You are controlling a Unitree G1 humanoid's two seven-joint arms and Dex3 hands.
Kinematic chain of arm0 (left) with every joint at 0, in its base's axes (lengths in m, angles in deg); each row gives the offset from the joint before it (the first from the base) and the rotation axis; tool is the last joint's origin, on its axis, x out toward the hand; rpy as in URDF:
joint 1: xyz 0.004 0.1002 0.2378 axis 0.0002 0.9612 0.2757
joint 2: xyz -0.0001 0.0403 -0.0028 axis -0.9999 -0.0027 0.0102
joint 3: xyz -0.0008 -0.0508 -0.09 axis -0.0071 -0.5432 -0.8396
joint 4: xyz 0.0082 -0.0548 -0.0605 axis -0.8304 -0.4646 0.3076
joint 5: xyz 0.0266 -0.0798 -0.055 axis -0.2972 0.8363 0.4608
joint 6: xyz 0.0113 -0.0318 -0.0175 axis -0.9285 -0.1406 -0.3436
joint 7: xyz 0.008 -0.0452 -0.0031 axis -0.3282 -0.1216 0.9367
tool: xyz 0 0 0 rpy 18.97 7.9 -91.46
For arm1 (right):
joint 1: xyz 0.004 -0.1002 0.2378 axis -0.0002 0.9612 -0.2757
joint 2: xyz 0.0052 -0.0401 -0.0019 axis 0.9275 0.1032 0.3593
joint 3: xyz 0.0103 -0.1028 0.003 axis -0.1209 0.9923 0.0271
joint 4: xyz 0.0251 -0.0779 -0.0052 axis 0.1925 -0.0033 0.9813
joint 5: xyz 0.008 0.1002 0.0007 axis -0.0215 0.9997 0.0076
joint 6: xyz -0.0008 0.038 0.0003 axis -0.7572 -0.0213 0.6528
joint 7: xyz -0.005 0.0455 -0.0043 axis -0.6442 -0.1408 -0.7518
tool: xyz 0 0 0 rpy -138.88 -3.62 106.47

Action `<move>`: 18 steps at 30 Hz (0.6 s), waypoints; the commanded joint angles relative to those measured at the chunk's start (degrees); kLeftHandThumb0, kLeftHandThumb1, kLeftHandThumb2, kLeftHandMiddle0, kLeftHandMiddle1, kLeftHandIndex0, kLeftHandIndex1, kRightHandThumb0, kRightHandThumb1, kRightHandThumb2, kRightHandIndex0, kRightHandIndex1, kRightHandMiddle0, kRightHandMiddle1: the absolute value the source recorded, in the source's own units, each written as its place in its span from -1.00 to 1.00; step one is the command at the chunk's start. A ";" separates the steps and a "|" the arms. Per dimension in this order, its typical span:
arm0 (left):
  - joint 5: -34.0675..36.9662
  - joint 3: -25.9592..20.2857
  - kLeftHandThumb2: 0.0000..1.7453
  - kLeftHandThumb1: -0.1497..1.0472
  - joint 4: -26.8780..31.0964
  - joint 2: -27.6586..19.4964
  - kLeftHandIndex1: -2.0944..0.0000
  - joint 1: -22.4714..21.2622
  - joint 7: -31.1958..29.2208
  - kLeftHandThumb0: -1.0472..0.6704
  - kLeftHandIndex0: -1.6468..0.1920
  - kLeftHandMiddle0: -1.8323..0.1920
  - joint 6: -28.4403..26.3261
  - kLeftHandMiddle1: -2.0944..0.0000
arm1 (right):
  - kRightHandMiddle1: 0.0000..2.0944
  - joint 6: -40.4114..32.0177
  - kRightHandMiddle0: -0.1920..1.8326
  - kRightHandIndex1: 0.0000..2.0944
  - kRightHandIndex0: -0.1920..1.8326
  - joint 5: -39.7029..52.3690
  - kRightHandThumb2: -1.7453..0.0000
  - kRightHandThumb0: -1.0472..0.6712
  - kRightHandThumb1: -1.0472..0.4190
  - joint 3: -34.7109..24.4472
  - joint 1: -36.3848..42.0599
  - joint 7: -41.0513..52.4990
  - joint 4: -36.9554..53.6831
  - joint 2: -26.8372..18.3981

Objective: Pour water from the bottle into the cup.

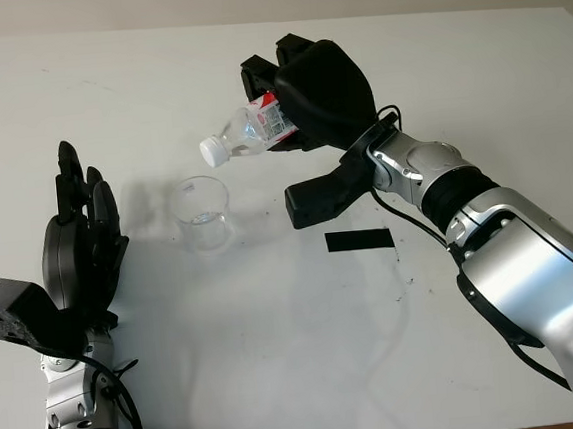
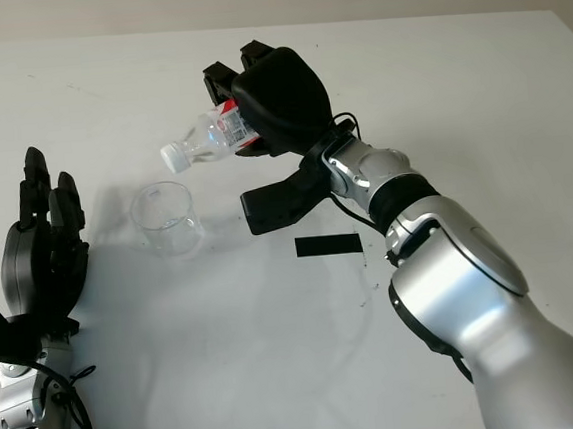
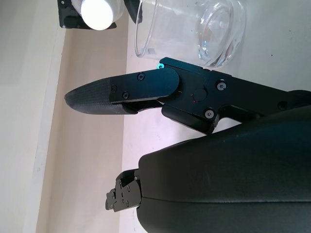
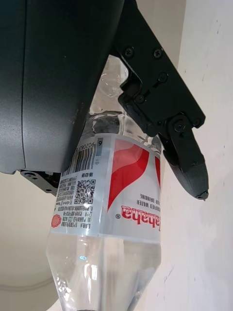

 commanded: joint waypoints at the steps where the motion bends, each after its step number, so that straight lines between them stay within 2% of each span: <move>1: -0.24 0.31 -0.39 1.00 -0.67 0.73 1.00 0.50 0.15 -0.63 1.00 1.00 0.45 1.00 | 1.00 0.65 0.01 1.00 0.34 0.32 0.65 -0.29 -1.00 -0.25 -2.49 -1.38 0.12 0.01; 14: -0.45 0.41 -0.38 1.00 -0.66 0.60 1.00 0.62 0.32 -0.64 1.00 1.00 0.34 1.00 | 1.00 -2.07 0.05 1.00 0.37 -5.82 0.70 -0.33 -1.00 5.22 -3.69 -10.71 -0.13 0.07; 18: -0.32 0.26 -0.39 1.00 -0.71 0.69 1.00 0.62 0.46 -0.64 1.00 1.00 0.45 1.00 | 1.00 -2.54 0.05 1.00 0.37 -6.73 0.66 -0.35 -1.00 6.35 -3.85 -12.11 -0.25 0.17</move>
